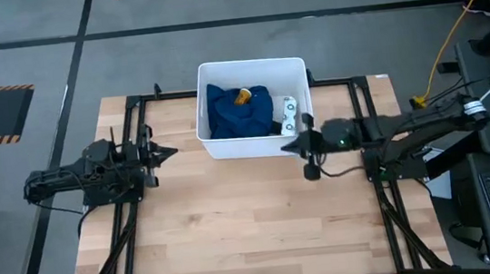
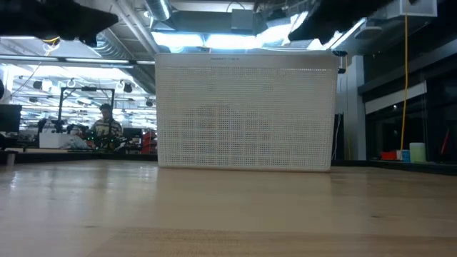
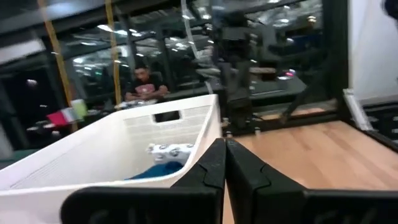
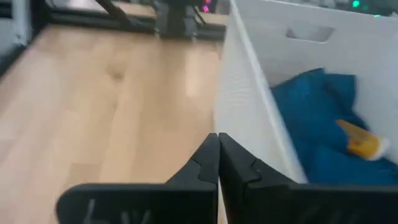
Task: Pick & place medical supplies in basket/bin
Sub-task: Return to Home Position
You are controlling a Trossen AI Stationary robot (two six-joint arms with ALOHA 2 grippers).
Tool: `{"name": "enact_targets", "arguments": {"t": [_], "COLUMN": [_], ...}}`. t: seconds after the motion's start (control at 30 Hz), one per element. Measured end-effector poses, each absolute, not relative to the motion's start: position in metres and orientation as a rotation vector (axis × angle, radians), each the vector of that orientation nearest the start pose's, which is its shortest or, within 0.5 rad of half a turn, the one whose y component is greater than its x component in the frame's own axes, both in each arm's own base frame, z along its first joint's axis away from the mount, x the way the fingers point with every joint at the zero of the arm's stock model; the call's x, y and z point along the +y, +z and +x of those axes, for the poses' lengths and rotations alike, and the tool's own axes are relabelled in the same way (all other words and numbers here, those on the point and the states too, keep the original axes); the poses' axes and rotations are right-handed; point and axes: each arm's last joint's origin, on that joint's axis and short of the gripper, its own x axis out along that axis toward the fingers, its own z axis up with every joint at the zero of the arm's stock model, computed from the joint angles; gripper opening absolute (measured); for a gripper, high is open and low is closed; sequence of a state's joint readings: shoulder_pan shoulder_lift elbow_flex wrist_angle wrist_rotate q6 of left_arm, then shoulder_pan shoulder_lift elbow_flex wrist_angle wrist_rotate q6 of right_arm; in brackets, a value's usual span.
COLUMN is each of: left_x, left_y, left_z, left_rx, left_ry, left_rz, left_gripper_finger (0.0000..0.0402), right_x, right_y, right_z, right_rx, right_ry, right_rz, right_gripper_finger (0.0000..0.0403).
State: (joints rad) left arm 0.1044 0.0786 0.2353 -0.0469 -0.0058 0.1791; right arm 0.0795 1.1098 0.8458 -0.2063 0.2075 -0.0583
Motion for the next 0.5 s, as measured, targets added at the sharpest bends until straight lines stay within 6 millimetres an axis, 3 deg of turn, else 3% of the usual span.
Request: {"name": "enact_targets", "arguments": {"t": [0.13, 0.27, 0.4, 0.5], "left_x": [0.010, 0.011, 0.011, 0.013], "left_y": [0.216, 0.213, 0.205, 0.195], "left_z": [0.084, 0.085, 0.087, 0.091], "left_rx": [-0.132, -0.144, -0.126, -0.140], "left_ry": [0.154, 0.184, 0.180, 0.216], "left_rz": [0.197, 0.224, 0.179, 0.172], "left_gripper_finger": [0.0002, 0.0002, 0.0002, 0.0002], "right_x": [0.026, 0.039, 0.048, 0.051], "right_y": [0.262, 0.240, 0.212, 0.209], "right_z": [0.229, 0.220, 0.211, 0.206], "right_rx": [0.343, 0.241, 0.263, 0.194], "right_ry": [-0.069, -0.014, 0.042, 0.056], "right_rz": [-0.066, -0.057, -0.072, -0.071], "right_gripper_finger": [0.0002, 0.0002, 0.0002, 0.0002]}}
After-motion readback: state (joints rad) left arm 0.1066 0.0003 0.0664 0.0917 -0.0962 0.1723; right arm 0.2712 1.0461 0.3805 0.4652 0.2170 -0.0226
